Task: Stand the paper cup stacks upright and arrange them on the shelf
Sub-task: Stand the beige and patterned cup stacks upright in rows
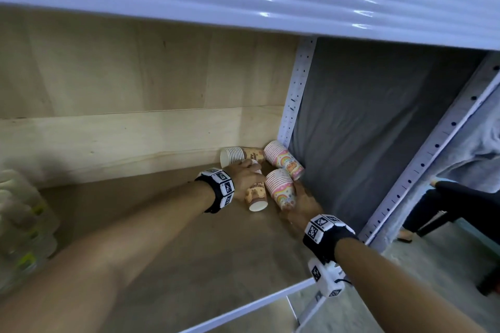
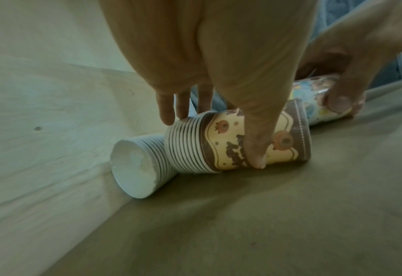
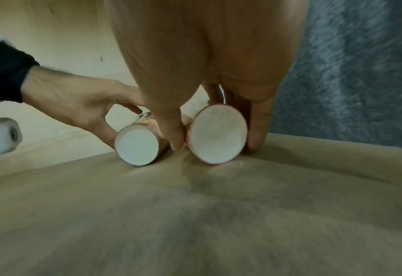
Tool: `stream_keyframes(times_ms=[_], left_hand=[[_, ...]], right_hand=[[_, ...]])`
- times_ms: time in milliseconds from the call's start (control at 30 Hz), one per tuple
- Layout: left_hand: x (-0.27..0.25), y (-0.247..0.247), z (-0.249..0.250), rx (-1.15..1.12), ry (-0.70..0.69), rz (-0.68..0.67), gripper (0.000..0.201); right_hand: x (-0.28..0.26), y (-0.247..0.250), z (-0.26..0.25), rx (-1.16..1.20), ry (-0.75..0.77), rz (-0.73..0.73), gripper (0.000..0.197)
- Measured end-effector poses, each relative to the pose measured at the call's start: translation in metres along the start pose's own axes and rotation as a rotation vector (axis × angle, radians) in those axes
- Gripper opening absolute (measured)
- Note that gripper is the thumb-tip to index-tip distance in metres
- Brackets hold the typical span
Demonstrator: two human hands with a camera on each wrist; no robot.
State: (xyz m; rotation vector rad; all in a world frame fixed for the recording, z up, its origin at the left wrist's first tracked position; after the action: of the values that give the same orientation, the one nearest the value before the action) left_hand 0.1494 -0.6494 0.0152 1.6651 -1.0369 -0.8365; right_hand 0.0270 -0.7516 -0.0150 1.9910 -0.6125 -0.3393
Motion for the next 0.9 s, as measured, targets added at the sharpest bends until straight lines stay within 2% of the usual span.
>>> stream_keyframes(times_ms=[133, 267, 467, 600, 700, 767, 833, 900], left_hand=[[0.004, -0.003, 0.002, 0.036, -0.029, 0.012, 0.071], [0.002, -0.003, 0.009, 0.092, -0.075, 0.031, 0.063], [-0.004, 0.002, 0.011, 0.082, -0.117, 0.058, 0.062], [-0.013, 0.008, 0.002, -0.005, -0.059, 0.045, 0.06], [-0.021, 0.014, -0.012, -0.152, 0.015, 0.036, 0.057], [-0.029, 0.025, -0.026, -0.269, 0.108, 0.096, 0.056], [-0.043, 0.041, -0.04, -0.43, 0.214, 0.214, 0.052], [-0.058, 0.052, -0.057, -0.606, 0.328, 0.254, 0.052]], right_hand=[[0.002, -0.002, 0.005, 0.012, -0.007, 0.026, 0.095], [0.002, 0.0, 0.006, 0.037, 0.006, 0.039, 0.091], [-0.002, 0.004, 0.004, 0.041, -0.005, 0.032, 0.084], [0.0, 0.013, 0.001, -0.018, -0.025, 0.035, 0.069], [-0.001, 0.025, -0.006, -0.05, -0.028, 0.06, 0.064], [-0.002, 0.035, -0.017, -0.036, -0.009, 0.079, 0.061], [-0.001, 0.043, -0.027, -0.034, 0.009, 0.091, 0.058], [0.0, 0.051, -0.038, -0.047, 0.032, 0.085, 0.058]])
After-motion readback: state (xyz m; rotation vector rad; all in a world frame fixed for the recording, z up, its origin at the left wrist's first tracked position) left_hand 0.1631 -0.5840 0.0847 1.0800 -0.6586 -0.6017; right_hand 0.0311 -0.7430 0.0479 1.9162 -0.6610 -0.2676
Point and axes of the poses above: each hand's wrist, its own x-axis towards the middle knuckle, its own y-axis out of the back of the hand, z = x × y, the point moved 9 cm from there along x, towards the middle knuckle, and after that the axes turned 8 degrees about y, right-handed, at the moved point
